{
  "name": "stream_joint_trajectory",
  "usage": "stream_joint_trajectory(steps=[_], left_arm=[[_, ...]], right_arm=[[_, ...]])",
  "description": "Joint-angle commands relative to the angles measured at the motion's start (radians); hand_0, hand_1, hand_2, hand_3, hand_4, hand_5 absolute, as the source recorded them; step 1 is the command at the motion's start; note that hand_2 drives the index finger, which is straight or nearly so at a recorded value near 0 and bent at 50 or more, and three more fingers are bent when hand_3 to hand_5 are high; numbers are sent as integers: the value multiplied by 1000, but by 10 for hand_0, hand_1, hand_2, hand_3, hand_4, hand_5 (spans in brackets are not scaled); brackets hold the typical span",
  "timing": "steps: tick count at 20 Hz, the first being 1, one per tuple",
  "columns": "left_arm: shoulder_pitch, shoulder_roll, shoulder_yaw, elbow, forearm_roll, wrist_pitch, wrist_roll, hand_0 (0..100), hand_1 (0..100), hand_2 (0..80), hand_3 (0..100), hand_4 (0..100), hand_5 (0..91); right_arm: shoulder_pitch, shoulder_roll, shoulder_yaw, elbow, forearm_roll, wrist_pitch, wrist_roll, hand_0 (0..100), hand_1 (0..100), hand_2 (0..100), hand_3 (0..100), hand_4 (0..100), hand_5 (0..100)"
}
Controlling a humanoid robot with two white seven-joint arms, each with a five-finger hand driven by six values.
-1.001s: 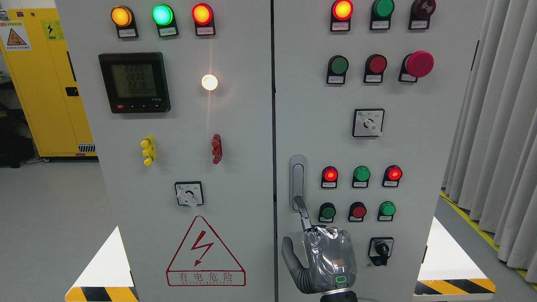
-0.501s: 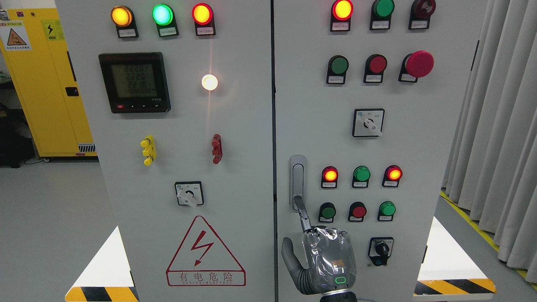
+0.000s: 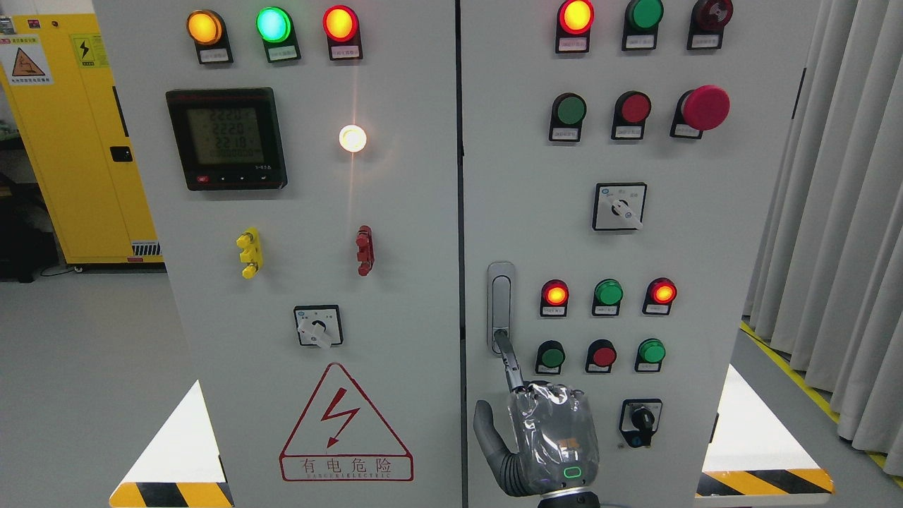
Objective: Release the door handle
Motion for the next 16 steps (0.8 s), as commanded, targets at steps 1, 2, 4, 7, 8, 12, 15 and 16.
stream_joint_trajectory(steps=[1,2,4,7,8,12,15,16], left_arm=[[0,1,0,-15,0,1,0,120,556,0,0,0,0],[0,1,0,-15,0,1,0,120,556,0,0,0,0],[0,1,0,-15,0,1,0,120,556,0,0,0,0],[0,1,0,-15,0,1,0,120,556,0,0,0,0],[0,-1,0,-15,0,1,0,120,556,0,0,0,0],[0,1,0,-15,0,1,0,120,556,0,0,0,0],[0,1,0,-15,0,1,0,120,556,0,0,0,0],[0,1,0,-15,0,1,0,120,556,0,0,0,0]], right_arm=[[1,0,2,0,1,0,2,697,394,115,1000,1000,1000],[3,0,2,0,1,0,11,698,395,118,1000,1000,1000],[6,0,2,0,0,0,18,698,397,121,1000,1000,1000],[9,0,3,0,0,0,19,699,397,122,1000,1000,1000],[9,0,3,0,0,0,19,699,397,124,1000,1000,1000],[9,0,3,0,0,0,19,700,397,128,1000,1000,1000],[9,0,3,0,0,0,19,700,398,131,1000,1000,1000],[9,0,3,0,0,0,19,700,398,132,1000,1000,1000]])
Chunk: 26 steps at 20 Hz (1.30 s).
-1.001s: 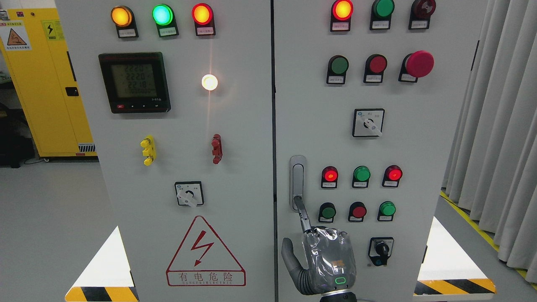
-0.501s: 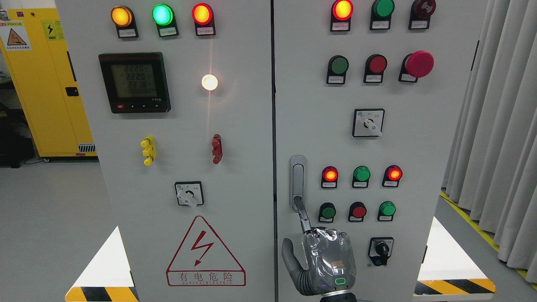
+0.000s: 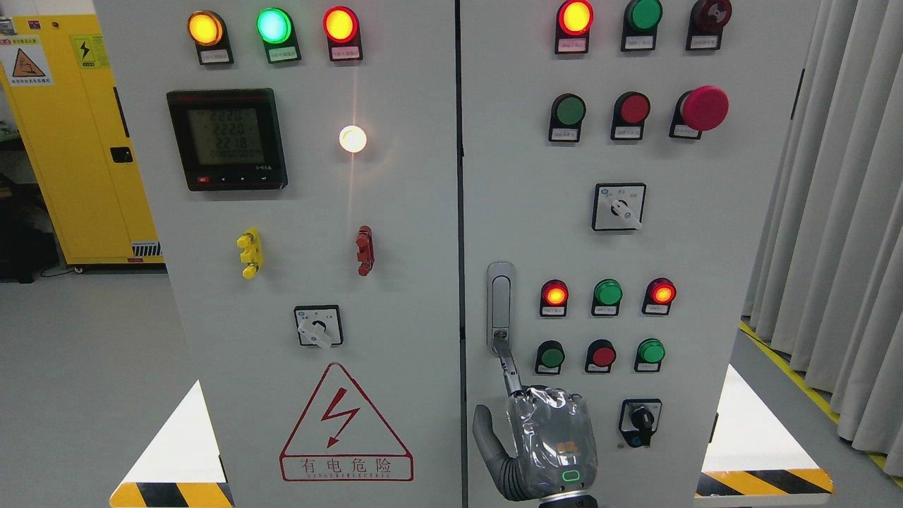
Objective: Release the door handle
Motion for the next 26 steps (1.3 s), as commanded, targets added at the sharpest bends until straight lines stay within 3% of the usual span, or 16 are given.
stream_joint_trajectory(steps=[1,26], left_arm=[[0,1,0,-15,0,2,0,120,556,0,0,0,0],[0,1,0,-15,0,2,0,120,556,0,0,0,0]], right_arm=[[1,0,2,0,0,0,1,700,398,132,1000,1000,1000],[4,1,-1,6,0,2,18,699,403,144,1000,1000,1000]])
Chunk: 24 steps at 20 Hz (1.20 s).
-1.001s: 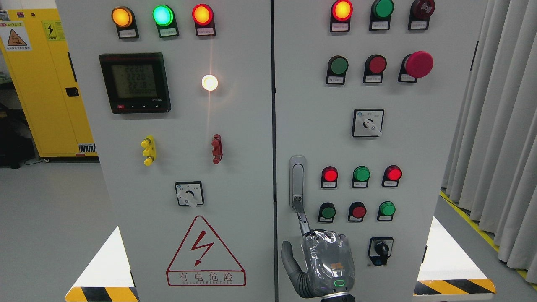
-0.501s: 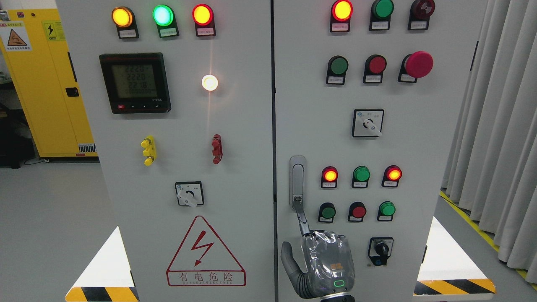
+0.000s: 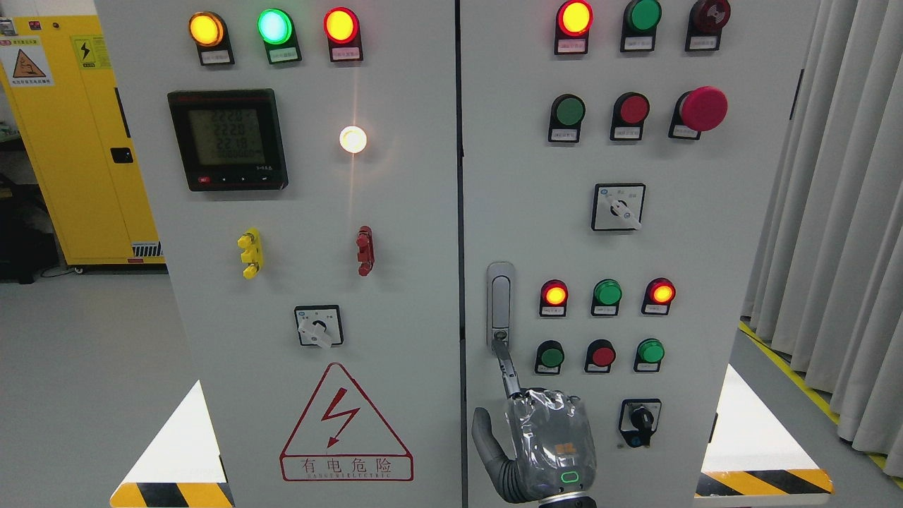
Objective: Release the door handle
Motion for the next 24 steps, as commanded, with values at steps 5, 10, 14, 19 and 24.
stream_joint_trajectory(steps=[5,10,14,19,24], left_arm=[[0,-1,0,-15,0,0,0,120,556,0,0,0,0],[0,1,0,-15,0,0,0,120,556,0,0,0,0],[0,1,0,-15,0,0,0,120,556,0,0,0,0],[0,-1,0,-15,0,0,0,120,556,0,0,0,0],[0,1,0,-15,0,0,0,120,556,0,0,0,0]], right_arm=[[6,1,-1,2,0,1,4,698,403,145,1000,1000,1000],[6,0,1,2,-3,19,4,697,405,145,1000,1000,1000],[8,0,1,2,-3,20,4,699,406,146,1000,1000,1000],[8,0,1,-1,-5,19,4,699,408,146,1000,1000,1000],[8,0,2,-7,-5,17,-2,699,408,146,1000,1000,1000]])
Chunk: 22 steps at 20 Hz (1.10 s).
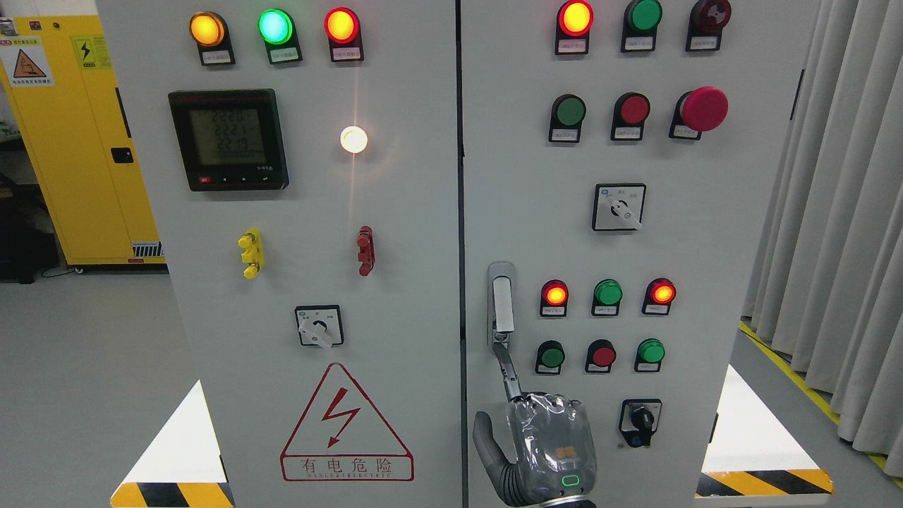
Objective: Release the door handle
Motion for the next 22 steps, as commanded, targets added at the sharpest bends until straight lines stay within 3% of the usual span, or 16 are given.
stream_joint_trajectory(steps=[1,14,22], left_arm=[[0,-1,0,-15,0,0,0,120,556,0,0,0,0],[0,-1,0,-15,0,0,0,120,556,0,0,0,0],[0,1,0,-15,0,0,0,120,556,0,0,0,0]], right_arm=[[0,0,3,-9,-2,-4,-11,699,409,147,1000,1000,1000],[0,-2,5,-53,-1,-10,-12,703,410,149,1000,1000,1000],[31,-3,8,-83,-2,-13,-12,707,412,218,1000,1000,1000]])
